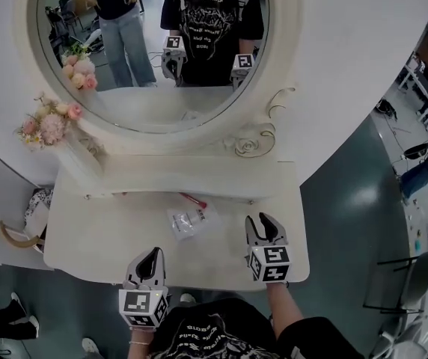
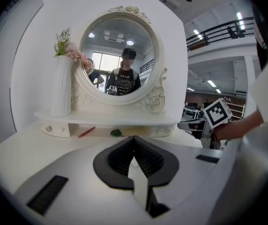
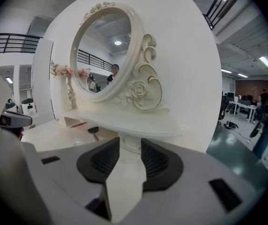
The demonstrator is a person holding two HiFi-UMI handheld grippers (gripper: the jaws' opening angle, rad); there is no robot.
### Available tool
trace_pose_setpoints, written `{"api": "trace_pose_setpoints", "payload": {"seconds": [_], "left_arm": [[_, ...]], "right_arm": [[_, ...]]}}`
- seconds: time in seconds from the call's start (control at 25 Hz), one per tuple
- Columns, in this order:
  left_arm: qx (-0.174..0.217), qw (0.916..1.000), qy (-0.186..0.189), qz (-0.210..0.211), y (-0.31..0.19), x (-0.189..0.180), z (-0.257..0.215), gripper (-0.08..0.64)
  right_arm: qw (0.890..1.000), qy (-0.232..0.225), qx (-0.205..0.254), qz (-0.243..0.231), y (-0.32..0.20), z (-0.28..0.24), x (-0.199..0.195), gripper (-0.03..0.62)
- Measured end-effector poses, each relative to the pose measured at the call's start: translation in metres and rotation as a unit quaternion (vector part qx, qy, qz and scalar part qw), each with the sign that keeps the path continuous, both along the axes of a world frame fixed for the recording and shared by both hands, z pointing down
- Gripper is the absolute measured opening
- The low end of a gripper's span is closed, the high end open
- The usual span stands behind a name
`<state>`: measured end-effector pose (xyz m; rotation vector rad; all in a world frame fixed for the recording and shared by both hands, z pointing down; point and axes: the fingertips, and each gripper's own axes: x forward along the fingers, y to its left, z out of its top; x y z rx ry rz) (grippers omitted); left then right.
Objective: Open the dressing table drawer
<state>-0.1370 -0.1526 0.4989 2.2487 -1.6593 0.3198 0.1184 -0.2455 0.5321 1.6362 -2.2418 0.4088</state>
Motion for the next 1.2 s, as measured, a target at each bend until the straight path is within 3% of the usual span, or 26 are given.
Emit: {"api": "trace_pose_setpoints", "payload": {"seconds": [1.2], "left_arm": [[-0.046, 0.9978, -0.025, -0.041, -0.015, -0.025, 0.017, 0.015]], "right_arm": [[0.994, 0.038, -0.097, 0.027, -0.056, 0.074, 0.013, 0.156]]}}
